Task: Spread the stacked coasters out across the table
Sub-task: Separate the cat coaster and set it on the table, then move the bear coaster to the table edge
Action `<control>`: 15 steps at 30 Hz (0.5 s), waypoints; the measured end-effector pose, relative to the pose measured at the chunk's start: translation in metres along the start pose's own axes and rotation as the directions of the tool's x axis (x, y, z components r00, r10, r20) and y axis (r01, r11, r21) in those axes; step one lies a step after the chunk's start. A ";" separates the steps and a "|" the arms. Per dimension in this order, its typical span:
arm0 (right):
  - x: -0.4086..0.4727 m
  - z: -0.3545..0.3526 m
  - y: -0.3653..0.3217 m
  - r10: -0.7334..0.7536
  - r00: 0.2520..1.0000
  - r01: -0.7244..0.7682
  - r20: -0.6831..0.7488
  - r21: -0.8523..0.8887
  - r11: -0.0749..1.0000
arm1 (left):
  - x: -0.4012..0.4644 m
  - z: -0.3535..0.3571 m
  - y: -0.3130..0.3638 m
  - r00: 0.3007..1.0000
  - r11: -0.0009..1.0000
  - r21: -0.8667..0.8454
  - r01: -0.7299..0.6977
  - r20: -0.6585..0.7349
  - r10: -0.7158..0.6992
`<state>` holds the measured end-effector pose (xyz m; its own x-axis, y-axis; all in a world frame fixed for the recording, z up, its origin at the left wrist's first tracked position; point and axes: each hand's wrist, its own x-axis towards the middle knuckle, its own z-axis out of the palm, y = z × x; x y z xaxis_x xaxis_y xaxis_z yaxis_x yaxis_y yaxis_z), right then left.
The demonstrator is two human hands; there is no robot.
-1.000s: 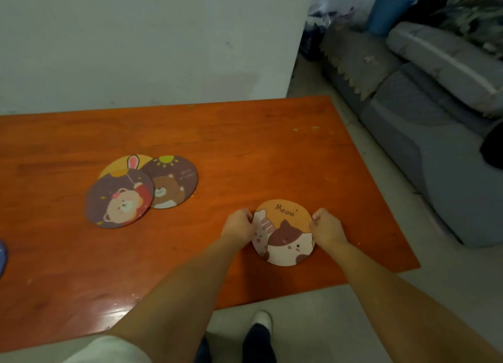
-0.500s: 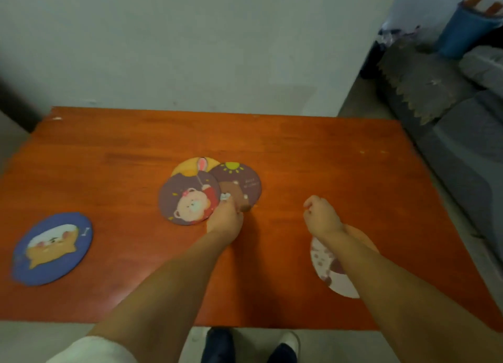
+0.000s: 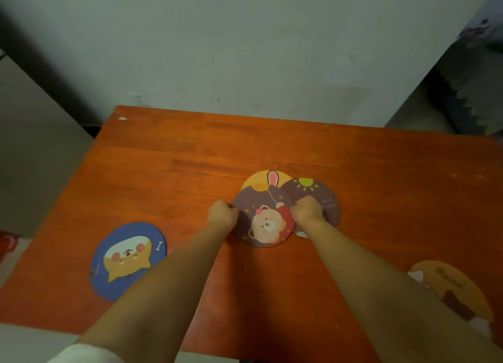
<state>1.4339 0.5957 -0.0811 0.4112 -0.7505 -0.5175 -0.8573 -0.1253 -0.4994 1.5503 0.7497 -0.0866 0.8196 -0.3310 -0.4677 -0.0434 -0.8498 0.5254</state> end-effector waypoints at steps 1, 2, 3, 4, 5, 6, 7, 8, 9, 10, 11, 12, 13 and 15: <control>0.000 -0.002 -0.001 0.020 1.000 -0.020 0.016 0.027 0.999 | 0.001 0.000 0.003 1.000 1.000 -0.015 0.001 0.000 -0.001; -0.001 -0.005 -0.002 0.027 0.999 -0.030 0.038 0.063 0.998 | 0.001 0.001 0.005 1.000 1.000 -0.031 0.003 -0.001 -0.003; -0.003 -0.009 -0.002 0.023 0.998 -0.028 0.066 0.083 0.996 | 0.001 0.001 0.008 1.000 0.999 -0.045 0.003 -0.003 -0.003; -0.006 -0.014 -0.001 0.016 0.996 -0.024 0.084 0.094 0.995 | 0.000 0.001 0.012 1.000 0.998 -0.061 -0.001 -0.002 0.001; -0.007 -0.019 0.003 0.013 0.996 -0.023 0.090 0.105 0.994 | -0.002 0.001 0.017 1.000 0.997 -0.075 -0.013 0.000 0.013; -0.008 -0.024 0.008 0.015 0.996 -0.025 0.084 0.121 0.992 | -0.004 0.002 0.025 0.999 0.995 -0.092 -0.033 -0.001 0.033; -0.011 -0.031 0.016 0.015 0.997 -0.024 0.070 0.135 0.991 | -0.008 0.004 0.034 0.999 0.994 -0.098 -0.053 0.001 0.053; -0.012 -0.040 0.025 0.023 0.999 -0.029 0.045 0.153 0.988 | -0.012 0.008 0.045 0.997 0.992 -0.097 -0.080 0.008 0.081; -0.013 -0.049 0.036 0.039 0.999 -0.040 0.010 0.177 0.983 | -0.016 0.014 0.057 0.993 0.990 -0.090 -0.111 0.023 0.114; -0.015 -0.061 0.049 0.062 0.998 -0.056 -0.027 0.203 0.978 | -0.022 0.022 0.070 0.987 0.985 -0.073 -0.154 0.039 0.157; -0.017 -0.074 0.063 0.080 0.995 -0.065 -0.060 0.221 0.973 | -0.030 0.031 0.085 0.980 0.980 -0.070 -0.186 0.056 0.190; -0.021 -0.088 0.079 0.094 0.991 -0.070 -0.092 0.235 0.969 | -0.041 0.042 0.099 0.972 0.974 -0.068 -0.217 0.075 0.222; -0.026 -0.105 0.099 0.114 0.985 -0.079 -0.128 0.254 0.964 | -0.056 0.056 0.115 0.960 0.964 -0.062 -0.258 0.098 0.264; -0.034 -0.131 0.132 0.136 0.975 -0.084 -0.178 0.271 0.959 | -0.076 0.080 0.136 0.940 0.950 -0.063 -0.306 0.136 0.312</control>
<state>1.2666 0.5196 -0.0386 0.2289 -0.8640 -0.4484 -0.7727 0.1189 -0.6236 1.4363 0.6264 -0.0362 0.6794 -0.6320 -0.3727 -0.2557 -0.6801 0.6871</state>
